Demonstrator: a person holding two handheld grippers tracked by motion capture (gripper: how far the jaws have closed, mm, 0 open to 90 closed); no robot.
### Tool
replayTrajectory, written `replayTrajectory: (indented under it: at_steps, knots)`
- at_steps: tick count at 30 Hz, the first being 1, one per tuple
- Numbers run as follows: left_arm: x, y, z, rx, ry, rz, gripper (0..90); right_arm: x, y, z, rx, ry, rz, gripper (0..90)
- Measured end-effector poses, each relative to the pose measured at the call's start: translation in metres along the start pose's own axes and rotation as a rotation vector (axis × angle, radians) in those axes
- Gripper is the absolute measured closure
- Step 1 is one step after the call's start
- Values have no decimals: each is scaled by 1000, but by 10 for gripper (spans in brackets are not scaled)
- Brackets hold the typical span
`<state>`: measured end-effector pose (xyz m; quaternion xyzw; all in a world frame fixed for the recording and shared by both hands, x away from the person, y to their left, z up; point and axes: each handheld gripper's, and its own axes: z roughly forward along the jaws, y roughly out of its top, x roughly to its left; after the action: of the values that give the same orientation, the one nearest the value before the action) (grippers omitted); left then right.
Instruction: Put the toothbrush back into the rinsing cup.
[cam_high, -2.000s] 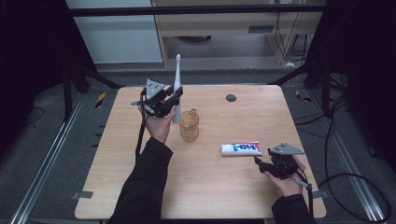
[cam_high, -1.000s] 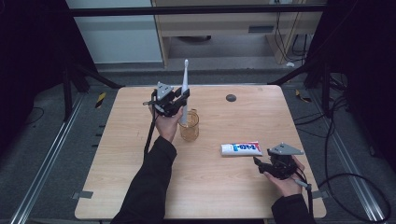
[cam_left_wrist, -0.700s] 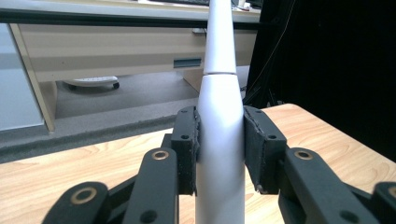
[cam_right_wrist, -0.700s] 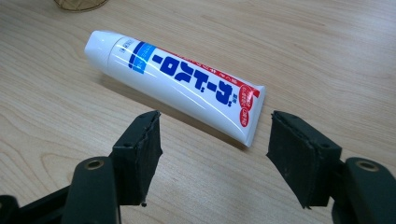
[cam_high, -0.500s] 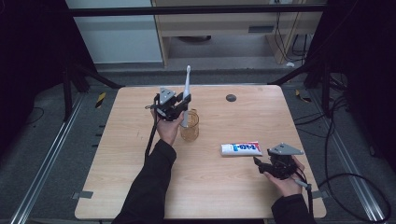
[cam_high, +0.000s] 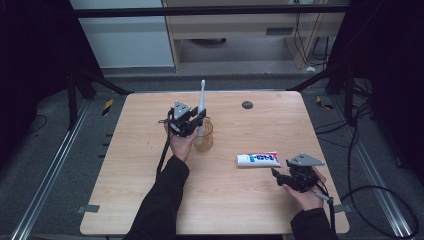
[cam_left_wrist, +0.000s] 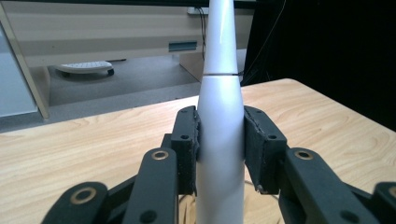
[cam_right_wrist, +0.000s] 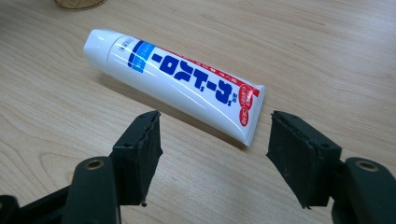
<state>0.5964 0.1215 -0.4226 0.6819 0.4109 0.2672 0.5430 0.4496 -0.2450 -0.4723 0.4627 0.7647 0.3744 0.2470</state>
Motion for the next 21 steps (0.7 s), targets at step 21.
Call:
replayTrajectory:
  at_steps: [21]
  knots:
    - [-7, -17, -10, 55, -9, 44, 662, 1, 0, 1, 1, -2, -5, 344]
